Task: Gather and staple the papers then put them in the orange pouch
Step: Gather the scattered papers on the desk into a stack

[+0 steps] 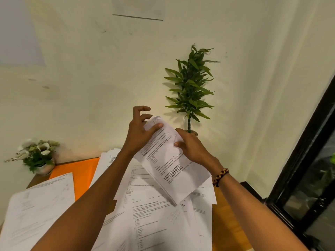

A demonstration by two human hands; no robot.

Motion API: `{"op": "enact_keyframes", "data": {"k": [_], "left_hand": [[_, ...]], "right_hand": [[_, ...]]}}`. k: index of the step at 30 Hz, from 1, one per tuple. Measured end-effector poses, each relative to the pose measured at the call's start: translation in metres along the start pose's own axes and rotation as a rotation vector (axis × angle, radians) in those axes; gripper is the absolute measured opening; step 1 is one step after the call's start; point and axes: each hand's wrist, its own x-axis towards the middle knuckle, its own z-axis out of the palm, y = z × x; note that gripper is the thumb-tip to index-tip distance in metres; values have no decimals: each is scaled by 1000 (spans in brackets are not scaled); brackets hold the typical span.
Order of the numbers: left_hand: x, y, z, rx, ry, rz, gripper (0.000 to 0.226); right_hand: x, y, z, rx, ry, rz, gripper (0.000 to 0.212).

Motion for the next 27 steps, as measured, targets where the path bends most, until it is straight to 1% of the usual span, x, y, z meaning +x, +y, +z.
{"op": "enact_keyframes", "data": {"k": [1,2,4,5,6,7,9,10,12,13,14,15,16,18,19,20,21,22,23,24,25,27], "left_hand": [[0,-4,-6,28,-46,-28,63],[0,-10,-12,59,-97,-36,58],[0,-19,-21,153,-176,3,28],[0,-20,-24,192,-206,37,27],[-1,-20,-24,216,-232,68,32],[-1,-20,-22,228,-244,102,35],[-2,-12,-20,239,-265,144,33],[-3,-10,-20,253,-273,149,31],[-5,-8,-23,306,-276,117,23],[-7,-10,-26,335,-247,90,20],[-11,-14,-29,356,-179,52,29],[-16,-18,-33,352,-73,10,43],[-23,-21,-37,334,66,-33,54],[-37,-37,-44,231,336,-85,66],[-46,-47,-48,181,410,-115,71],[-54,-58,-51,130,412,-173,74],[-61,-65,-52,49,348,-253,76],[-66,-71,-52,-49,226,-354,74],[-70,-76,-49,-140,94,-440,69],[-74,-78,-46,-203,-2,-492,60],[-76,-78,-42,-245,-22,-513,49],[-76,-75,-36,-359,55,-515,28]], "right_hand": [[0,-1,-1,47,8,-15,22],[0,-3,-1,85,10,-20,21],[0,-3,-1,160,-23,1,23],[1,-4,-1,212,-72,15,28],[1,-7,-2,276,-134,33,30],[0,-11,-4,356,-186,81,29],[-2,-11,2,477,-266,173,22],[-3,-11,8,485,-257,194,21],[-4,-13,16,466,-187,221,24],[-3,-9,22,483,-172,226,25],[-3,-9,24,509,-156,237,22],[-5,-8,25,536,-134,248,14],[-7,-9,24,557,-109,264,11],[-8,-6,26,620,-85,298,20],[-10,-4,28,662,-75,318,23],[-9,1,31,701,-56,334,27],[-9,1,32,727,-46,359,35],[-7,6,38,730,-26,368,49],[-6,8,40,732,-25,383,64],[-5,14,46,746,-25,391,74],[-3,20,53,758,-11,385,78],[-3,17,61,766,14,390,79]]}}
